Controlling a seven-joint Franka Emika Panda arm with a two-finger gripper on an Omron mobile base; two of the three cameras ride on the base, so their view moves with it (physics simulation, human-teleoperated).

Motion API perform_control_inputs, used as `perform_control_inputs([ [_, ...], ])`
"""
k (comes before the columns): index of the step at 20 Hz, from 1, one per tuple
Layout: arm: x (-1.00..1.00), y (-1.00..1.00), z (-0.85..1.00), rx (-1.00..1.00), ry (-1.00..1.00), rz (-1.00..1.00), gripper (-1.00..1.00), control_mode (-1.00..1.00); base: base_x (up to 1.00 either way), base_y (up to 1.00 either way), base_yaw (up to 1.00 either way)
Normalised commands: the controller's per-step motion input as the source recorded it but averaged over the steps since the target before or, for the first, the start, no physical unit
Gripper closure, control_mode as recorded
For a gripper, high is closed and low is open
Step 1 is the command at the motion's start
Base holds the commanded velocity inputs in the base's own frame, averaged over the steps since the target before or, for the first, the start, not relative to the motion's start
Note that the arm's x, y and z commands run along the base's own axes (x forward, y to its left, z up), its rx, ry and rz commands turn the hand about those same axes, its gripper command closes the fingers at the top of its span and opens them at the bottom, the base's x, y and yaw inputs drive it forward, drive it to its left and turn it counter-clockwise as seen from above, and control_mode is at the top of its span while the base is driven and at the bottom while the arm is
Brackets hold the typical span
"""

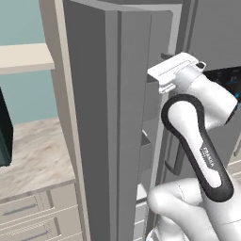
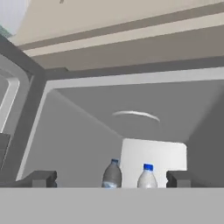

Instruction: Take the bottled waters from the counter and place them in the freezer to freeze. Close the freezer door after placing the bottles.

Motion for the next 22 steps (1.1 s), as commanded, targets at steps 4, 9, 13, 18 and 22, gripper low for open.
perform_control_inputs([
  [4,-1.00,-0.42,0.70,0.39,0.16,-0.26,-1.00,-1.00,0.00,0.00,0.00],
  [9,-1.00,-0.21,0.33,0.28,0.57,-0.25,-1.00,-1.00,0.00,0.00,0.00],
  [13,-1.00,-0.06,-0.05,0.20,0.90,-0.20,-1.00,-1.00,0.00,0.00,0.00],
  [18,-1.00,-0.30,-0.09,0.29,0.99,-0.14,-1.00,-1.00,0.00,0.00,0.00],
  [22,-0.61,-0.44,-0.89,0.06,0.81,-0.04,-1.00,-1.00,0.00,0.00,0.00],
])
